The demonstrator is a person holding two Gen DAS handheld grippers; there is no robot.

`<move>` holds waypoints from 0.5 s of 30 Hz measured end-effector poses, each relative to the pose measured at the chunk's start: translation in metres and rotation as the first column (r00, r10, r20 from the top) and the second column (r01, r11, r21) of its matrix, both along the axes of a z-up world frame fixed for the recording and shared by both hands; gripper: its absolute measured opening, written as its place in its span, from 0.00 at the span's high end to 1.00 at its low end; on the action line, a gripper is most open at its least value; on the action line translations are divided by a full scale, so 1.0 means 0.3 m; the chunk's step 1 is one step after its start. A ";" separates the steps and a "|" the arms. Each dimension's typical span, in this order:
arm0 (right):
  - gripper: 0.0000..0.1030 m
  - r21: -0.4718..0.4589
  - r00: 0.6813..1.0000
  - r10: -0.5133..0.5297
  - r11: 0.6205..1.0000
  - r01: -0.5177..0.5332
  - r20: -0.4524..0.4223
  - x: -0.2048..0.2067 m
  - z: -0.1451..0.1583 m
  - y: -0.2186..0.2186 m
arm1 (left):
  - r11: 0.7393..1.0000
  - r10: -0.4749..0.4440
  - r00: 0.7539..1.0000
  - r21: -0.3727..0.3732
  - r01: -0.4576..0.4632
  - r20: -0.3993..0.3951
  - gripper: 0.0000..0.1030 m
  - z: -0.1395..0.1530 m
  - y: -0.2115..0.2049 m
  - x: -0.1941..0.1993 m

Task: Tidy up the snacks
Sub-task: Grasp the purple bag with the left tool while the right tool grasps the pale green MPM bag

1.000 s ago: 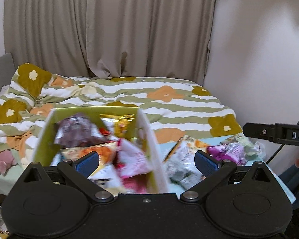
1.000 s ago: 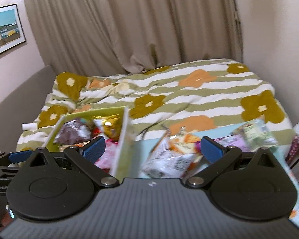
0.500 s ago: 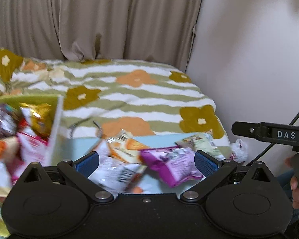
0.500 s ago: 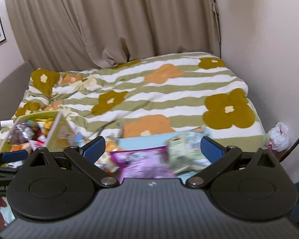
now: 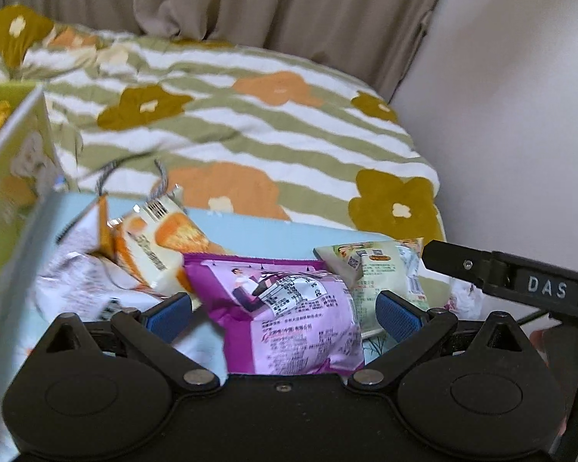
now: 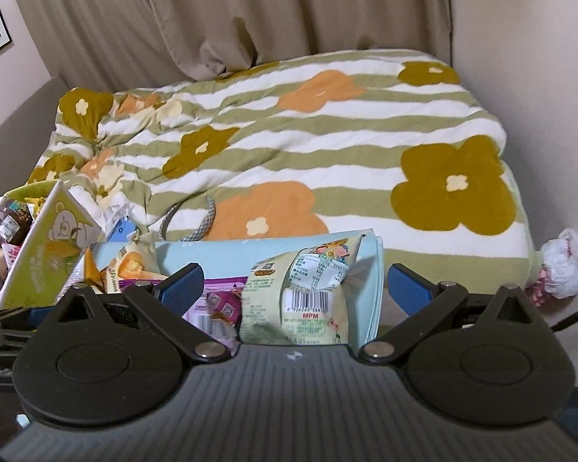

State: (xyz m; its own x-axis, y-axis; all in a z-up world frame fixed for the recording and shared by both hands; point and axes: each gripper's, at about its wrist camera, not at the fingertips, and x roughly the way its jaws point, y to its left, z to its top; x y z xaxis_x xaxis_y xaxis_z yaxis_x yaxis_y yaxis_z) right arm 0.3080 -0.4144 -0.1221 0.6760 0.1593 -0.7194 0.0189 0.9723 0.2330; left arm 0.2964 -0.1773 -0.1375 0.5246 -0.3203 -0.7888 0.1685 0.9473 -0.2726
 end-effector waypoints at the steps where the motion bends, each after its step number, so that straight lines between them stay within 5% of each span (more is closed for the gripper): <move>1: 0.00 0.005 1.000 0.004 1.000 -0.004 -0.006 0.015 -0.013 -0.008 | 1.000 0.007 1.000 -0.010 -0.008 -0.024 0.00 -0.018 -0.005 0.017; 9: 0.00 0.046 0.997 0.043 0.998 -0.040 -0.058 0.098 -0.109 -0.020 | 0.993 0.058 0.984 -0.092 -0.074 -0.168 0.01 -0.136 0.005 0.086; 15: 0.00 0.049 0.994 0.060 0.997 -0.055 -0.087 0.127 -0.146 -0.015 | 0.984 0.042 0.977 -0.159 -0.077 -0.210 0.21 -0.172 0.008 0.089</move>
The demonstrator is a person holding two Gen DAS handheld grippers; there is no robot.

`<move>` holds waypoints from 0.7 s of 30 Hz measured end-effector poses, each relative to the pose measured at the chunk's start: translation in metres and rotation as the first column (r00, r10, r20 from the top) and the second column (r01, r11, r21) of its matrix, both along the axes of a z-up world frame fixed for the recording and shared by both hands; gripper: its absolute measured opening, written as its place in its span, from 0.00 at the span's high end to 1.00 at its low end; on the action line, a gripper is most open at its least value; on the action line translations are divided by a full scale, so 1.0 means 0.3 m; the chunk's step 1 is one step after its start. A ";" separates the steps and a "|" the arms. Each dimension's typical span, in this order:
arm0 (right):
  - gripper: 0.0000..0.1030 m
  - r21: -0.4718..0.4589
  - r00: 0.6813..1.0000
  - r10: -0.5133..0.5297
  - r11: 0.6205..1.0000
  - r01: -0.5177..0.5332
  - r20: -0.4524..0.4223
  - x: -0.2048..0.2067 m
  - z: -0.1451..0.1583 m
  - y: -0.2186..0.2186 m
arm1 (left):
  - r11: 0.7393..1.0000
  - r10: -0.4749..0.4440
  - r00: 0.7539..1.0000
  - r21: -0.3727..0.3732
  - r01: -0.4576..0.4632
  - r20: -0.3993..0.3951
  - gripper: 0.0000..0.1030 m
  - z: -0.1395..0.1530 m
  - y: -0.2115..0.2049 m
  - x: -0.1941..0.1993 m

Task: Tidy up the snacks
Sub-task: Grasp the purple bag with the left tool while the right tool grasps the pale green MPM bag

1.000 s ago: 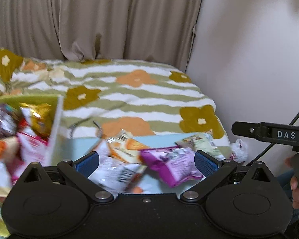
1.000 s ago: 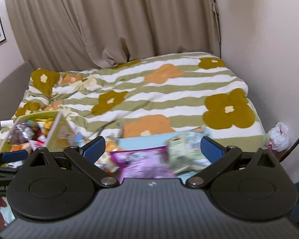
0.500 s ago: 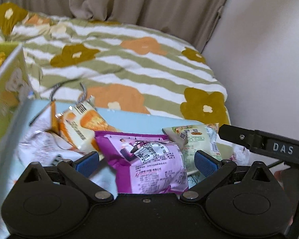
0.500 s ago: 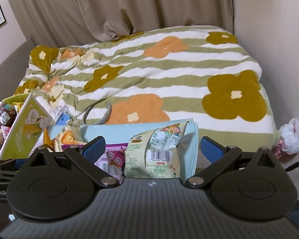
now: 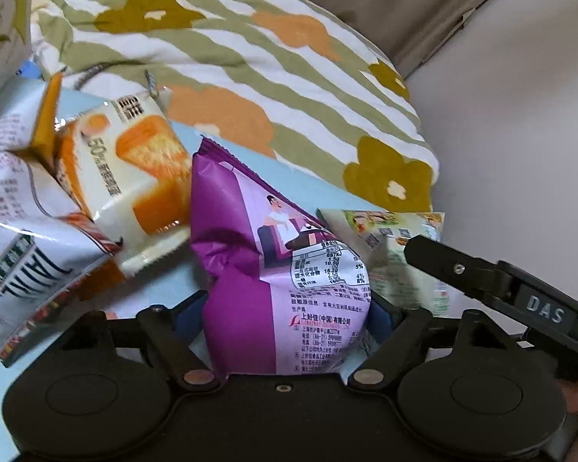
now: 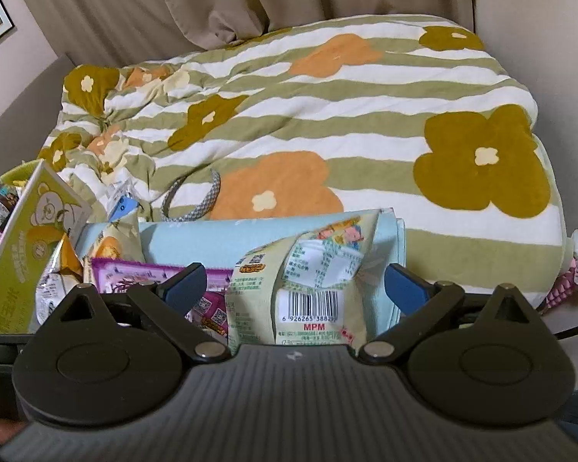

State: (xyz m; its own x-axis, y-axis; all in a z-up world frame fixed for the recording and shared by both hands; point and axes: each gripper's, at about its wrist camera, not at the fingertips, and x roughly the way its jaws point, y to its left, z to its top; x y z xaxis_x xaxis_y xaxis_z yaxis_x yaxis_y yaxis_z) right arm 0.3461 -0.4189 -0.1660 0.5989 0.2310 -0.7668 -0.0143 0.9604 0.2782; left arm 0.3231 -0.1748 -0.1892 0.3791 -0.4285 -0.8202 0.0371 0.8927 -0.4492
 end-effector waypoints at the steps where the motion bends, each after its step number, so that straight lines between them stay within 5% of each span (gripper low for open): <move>1: 0.00 -0.004 1.000 -0.003 1.000 0.003 -0.009 0.004 -0.008 0.000 | 1.000 -0.005 1.000 0.009 0.005 0.007 0.25 0.003 -0.002 -0.001; 5: 0.00 0.005 0.999 -0.009 1.000 0.009 -0.035 0.019 -0.039 -0.007 | 1.000 -0.015 1.000 -0.001 0.015 0.023 0.35 0.011 0.006 -0.007; 21: 0.01 0.014 0.998 0.018 1.000 -0.017 -0.065 0.058 -0.096 0.010 | 0.993 -0.065 0.994 0.108 0.055 0.090 0.36 0.057 -0.005 -0.066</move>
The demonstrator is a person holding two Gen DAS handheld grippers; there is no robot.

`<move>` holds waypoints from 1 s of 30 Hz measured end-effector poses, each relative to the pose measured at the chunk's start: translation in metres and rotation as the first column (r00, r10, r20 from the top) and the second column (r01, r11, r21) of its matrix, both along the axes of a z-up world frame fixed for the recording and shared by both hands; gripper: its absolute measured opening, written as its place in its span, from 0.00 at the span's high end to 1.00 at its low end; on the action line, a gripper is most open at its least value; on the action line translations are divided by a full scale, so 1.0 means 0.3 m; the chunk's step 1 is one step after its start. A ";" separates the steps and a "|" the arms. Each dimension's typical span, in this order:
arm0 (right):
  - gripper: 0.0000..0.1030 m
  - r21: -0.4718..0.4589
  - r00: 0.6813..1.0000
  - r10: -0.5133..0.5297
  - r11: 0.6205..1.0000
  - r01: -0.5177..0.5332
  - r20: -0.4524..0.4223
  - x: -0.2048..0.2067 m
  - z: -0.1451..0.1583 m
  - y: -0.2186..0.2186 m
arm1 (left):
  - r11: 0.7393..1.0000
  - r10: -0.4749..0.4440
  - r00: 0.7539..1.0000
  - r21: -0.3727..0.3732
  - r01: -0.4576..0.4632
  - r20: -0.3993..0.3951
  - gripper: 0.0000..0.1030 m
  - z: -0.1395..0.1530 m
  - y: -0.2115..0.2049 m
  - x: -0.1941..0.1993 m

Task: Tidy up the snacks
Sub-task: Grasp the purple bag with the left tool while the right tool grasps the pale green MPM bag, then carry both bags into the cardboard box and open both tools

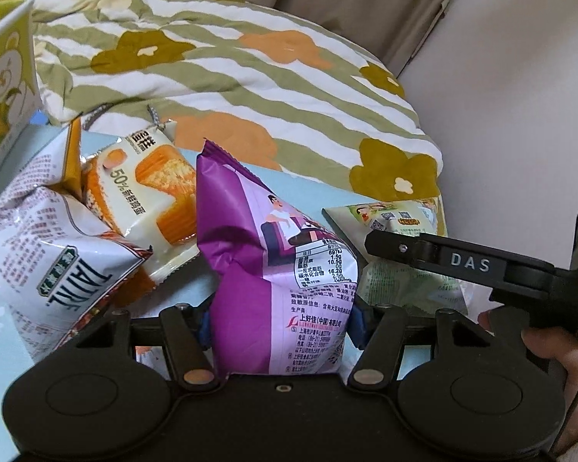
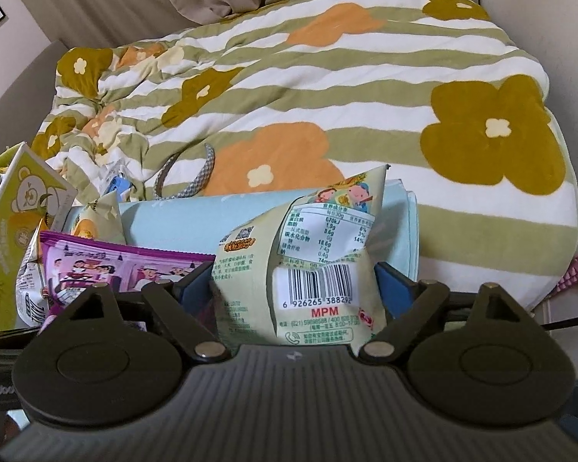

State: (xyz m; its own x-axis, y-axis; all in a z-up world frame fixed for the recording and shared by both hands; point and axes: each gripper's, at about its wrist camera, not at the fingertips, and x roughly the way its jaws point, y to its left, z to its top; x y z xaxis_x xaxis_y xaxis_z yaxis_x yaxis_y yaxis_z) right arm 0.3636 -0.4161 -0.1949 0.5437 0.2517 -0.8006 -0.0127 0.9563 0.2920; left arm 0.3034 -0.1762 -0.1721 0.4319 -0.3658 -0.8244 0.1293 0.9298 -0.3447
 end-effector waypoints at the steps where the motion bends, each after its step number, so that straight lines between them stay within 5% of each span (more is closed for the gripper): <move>1: 0.04 0.003 1.000 0.004 1.000 -0.004 0.001 -0.001 -0.003 0.002 | 1.000 -0.002 1.000 0.006 0.002 0.005 0.36 0.004 0.000 -0.006; 6: 0.27 -0.012 1.000 0.023 1.000 -0.023 0.015 -0.013 -0.004 0.018 | 1.000 -0.005 1.000 0.020 0.005 0.025 0.37 0.024 0.005 -0.028; 10: 0.31 0.024 1.000 -0.004 1.000 0.003 0.009 -0.035 0.001 0.011 | 1.000 -0.010 0.999 0.020 0.009 0.047 0.37 0.047 0.009 -0.056; 30: 0.32 0.022 0.987 -0.013 1.000 0.009 0.162 -0.339 0.318 0.181 | 0.999 0.040 0.979 -0.026 -0.035 0.202 0.37 0.304 0.239 -0.331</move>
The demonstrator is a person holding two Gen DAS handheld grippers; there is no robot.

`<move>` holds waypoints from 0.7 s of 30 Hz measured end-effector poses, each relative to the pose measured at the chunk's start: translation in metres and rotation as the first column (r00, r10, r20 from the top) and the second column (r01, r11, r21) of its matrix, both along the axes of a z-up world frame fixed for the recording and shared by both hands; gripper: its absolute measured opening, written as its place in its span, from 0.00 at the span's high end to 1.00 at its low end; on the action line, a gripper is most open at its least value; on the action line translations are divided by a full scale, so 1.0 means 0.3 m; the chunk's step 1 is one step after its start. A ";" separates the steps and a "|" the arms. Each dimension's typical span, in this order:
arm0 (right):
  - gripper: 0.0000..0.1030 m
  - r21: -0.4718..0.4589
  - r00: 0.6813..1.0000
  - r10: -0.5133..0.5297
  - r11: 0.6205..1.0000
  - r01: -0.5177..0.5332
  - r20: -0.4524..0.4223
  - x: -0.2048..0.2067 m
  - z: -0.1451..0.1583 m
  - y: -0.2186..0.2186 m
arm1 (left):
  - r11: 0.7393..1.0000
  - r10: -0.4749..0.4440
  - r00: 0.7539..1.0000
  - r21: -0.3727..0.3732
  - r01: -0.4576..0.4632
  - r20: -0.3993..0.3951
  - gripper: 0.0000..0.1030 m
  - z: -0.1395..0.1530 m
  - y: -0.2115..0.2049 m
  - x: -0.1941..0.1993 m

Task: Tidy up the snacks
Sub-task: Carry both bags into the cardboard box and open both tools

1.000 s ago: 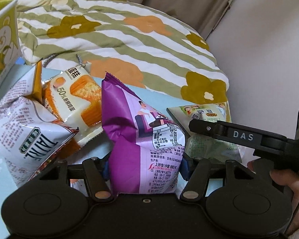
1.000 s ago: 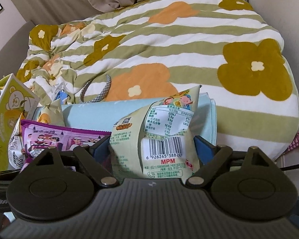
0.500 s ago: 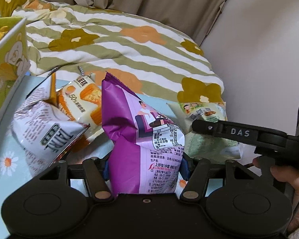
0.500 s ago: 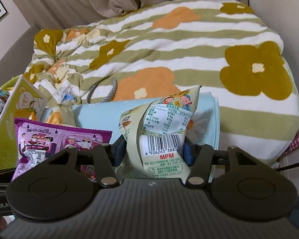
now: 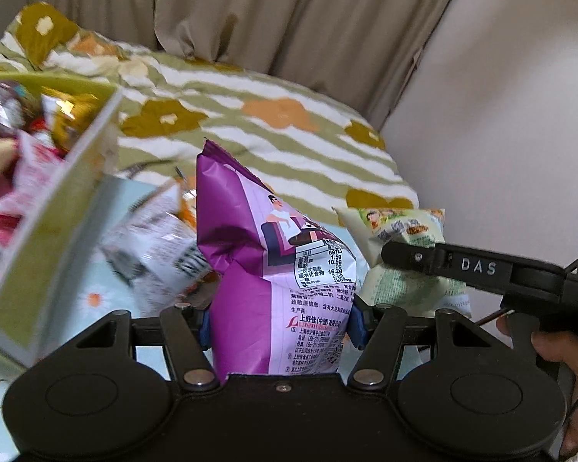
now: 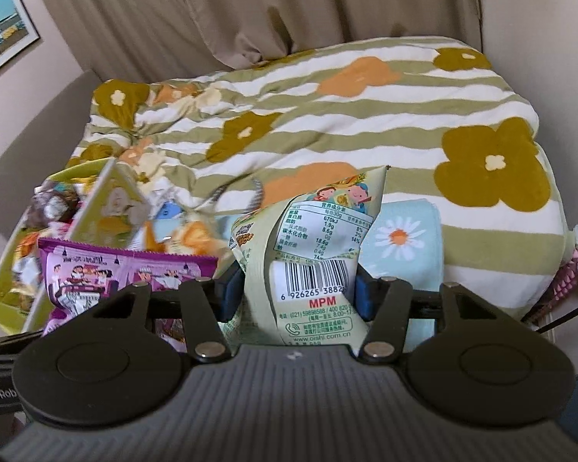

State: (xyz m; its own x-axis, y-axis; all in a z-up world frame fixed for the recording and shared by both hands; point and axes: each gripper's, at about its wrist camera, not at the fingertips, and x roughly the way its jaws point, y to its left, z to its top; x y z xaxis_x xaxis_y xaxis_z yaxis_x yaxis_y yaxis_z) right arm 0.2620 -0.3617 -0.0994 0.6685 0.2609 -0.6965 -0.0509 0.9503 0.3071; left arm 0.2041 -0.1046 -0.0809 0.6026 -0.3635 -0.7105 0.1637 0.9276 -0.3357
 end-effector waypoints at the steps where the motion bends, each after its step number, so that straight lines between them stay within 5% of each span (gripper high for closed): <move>1: 0.32 0.001 1.000 0.003 1.000 -0.003 0.006 -0.014 0.015 0.018 | 1.000 0.006 1.000 -0.003 -0.006 0.012 0.37 0.017 0.025 -0.015; 12: 0.32 0.010 0.994 0.015 1.000 -0.016 0.109 -0.163 0.200 0.304 | 0.997 0.071 0.993 -0.035 -0.068 0.095 0.37 0.153 0.370 -0.142; 21: 0.32 0.029 0.987 0.049 0.998 -0.054 0.153 -0.166 0.303 0.594 | 0.992 0.125 0.981 -0.024 -0.122 0.151 0.37 0.239 0.673 -0.093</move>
